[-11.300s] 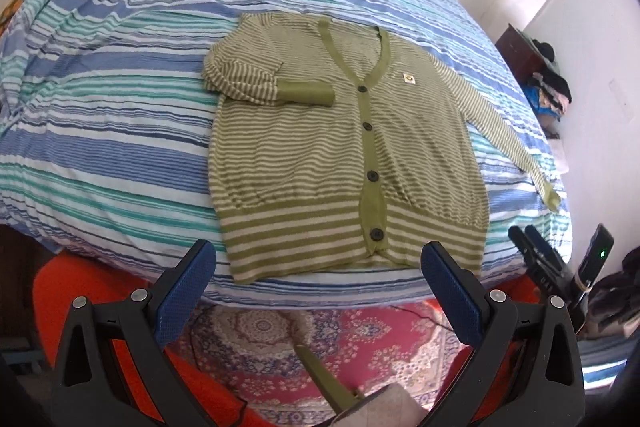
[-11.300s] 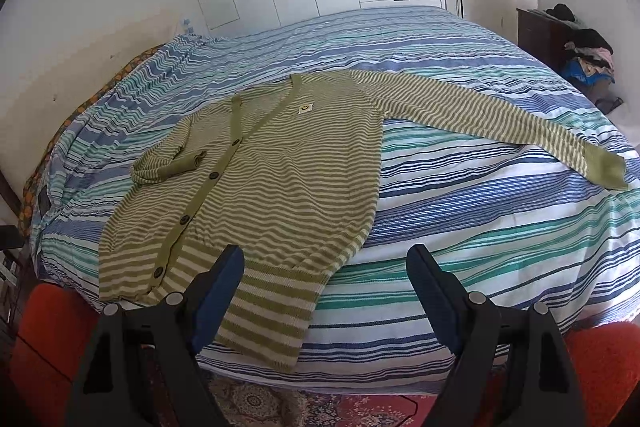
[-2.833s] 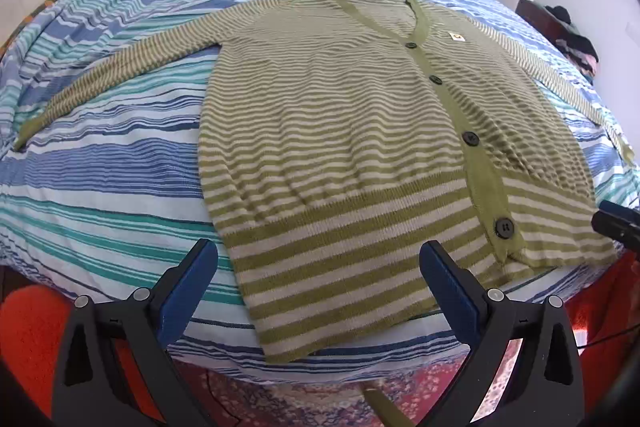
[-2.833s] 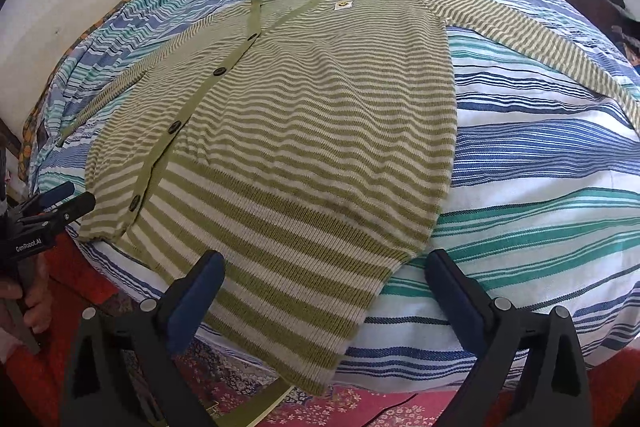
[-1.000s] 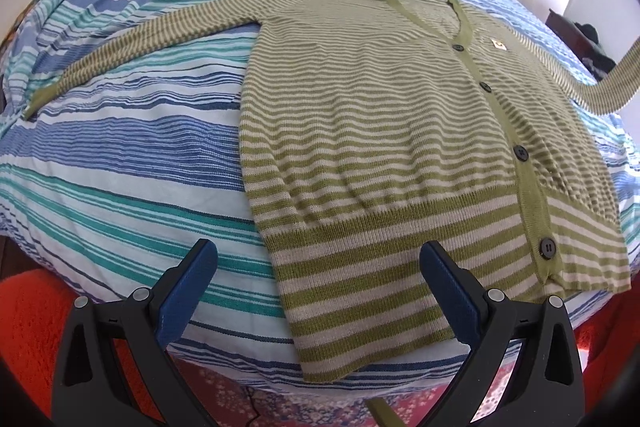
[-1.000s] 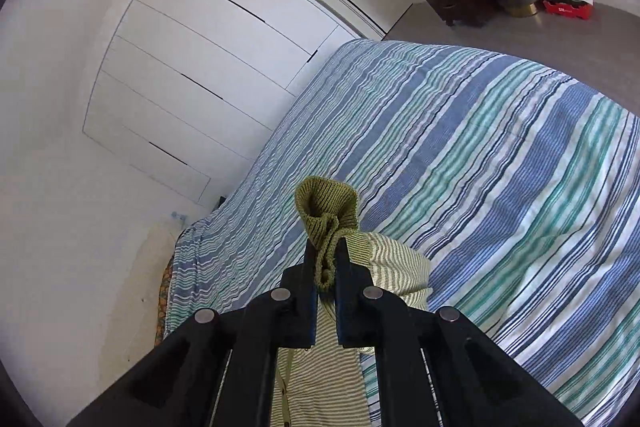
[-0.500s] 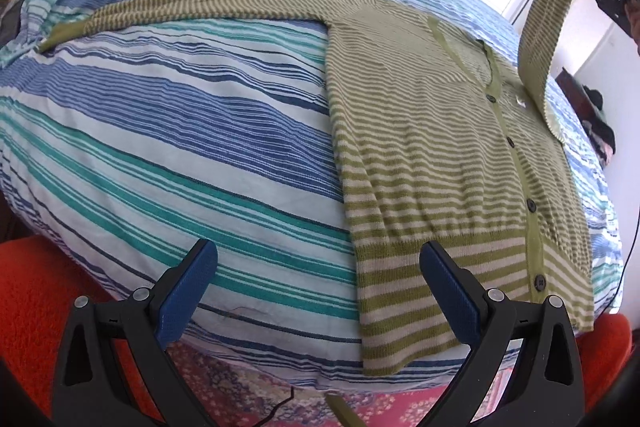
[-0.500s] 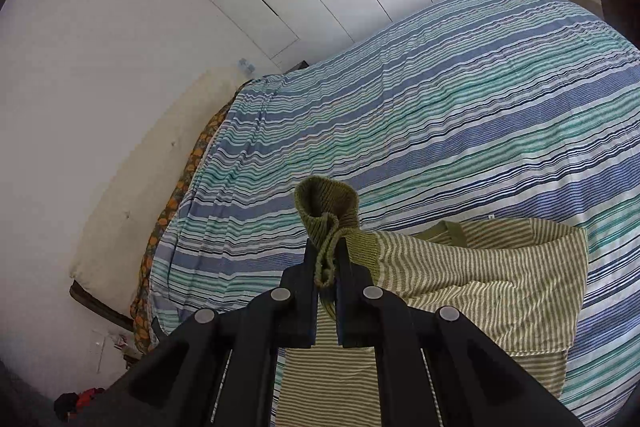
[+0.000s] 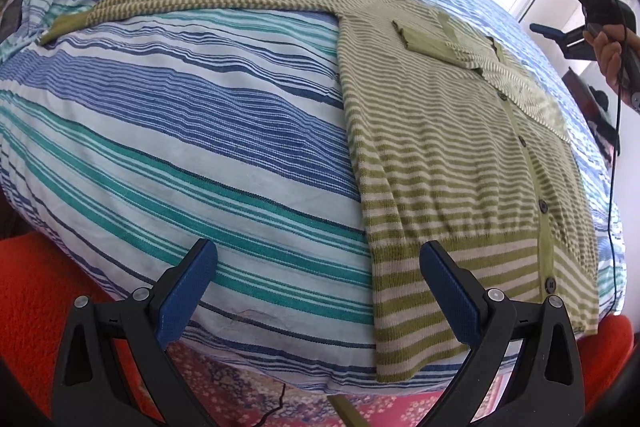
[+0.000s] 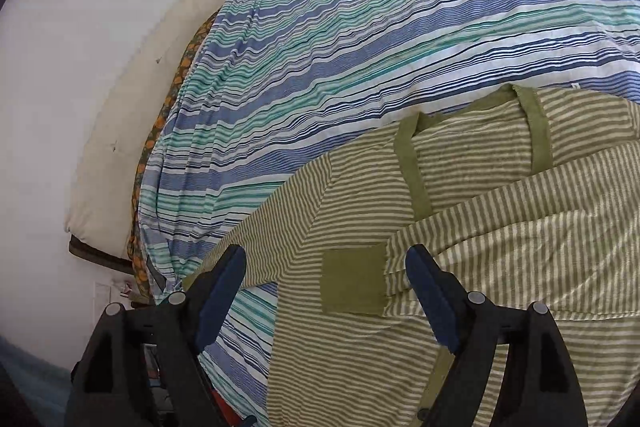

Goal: Fold small clothes

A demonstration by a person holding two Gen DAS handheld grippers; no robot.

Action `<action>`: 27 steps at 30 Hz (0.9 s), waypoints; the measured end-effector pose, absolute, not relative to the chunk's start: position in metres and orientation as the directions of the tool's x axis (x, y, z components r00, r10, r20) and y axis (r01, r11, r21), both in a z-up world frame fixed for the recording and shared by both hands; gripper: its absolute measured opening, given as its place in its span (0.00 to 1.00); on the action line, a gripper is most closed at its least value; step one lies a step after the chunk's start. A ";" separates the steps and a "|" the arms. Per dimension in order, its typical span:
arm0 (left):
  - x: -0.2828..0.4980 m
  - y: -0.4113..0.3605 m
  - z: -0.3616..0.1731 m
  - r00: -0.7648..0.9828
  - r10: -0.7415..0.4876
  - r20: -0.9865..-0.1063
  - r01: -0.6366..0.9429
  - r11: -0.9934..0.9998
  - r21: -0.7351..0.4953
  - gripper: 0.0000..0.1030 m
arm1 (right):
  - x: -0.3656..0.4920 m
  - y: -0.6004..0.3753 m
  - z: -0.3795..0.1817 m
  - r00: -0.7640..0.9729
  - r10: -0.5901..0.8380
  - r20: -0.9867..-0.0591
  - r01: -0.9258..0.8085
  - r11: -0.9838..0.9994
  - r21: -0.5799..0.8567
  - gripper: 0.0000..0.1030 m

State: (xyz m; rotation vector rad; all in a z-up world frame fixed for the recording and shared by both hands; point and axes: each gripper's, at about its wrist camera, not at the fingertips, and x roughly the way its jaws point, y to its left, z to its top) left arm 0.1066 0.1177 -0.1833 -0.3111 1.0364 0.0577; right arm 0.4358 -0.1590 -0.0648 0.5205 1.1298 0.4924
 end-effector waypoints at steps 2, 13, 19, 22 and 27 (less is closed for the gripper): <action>0.109 0.117 -0.185 0.506 -0.096 -0.857 -0.195 0.955 -0.223 0.98 | 0.437 -0.188 -0.060 0.380 0.561 -0.736 -0.053 0.807 0.588 0.80; 0.113 0.109 -0.193 0.489 -0.062 -0.870 -0.184 0.968 -0.172 0.99 | 0.408 -0.284 -0.144 0.311 0.312 -0.898 0.155 0.915 0.372 0.80; 0.117 0.112 -0.195 0.488 -0.088 -0.869 -0.193 0.960 -0.205 0.99 | 0.399 -0.263 -0.138 0.204 0.306 -0.930 -0.011 0.950 0.311 0.79; 0.119 0.113 -0.196 0.487 -0.099 -0.868 -0.192 0.957 -0.217 0.99 | 0.418 -0.237 -0.101 0.246 0.336 -0.909 -0.106 0.942 0.319 0.79; 0.121 0.115 -0.197 0.479 -0.116 -0.870 -0.197 0.952 -0.235 0.99 | 0.466 -0.163 -0.060 0.291 0.334 -0.896 -0.297 0.922 0.248 0.60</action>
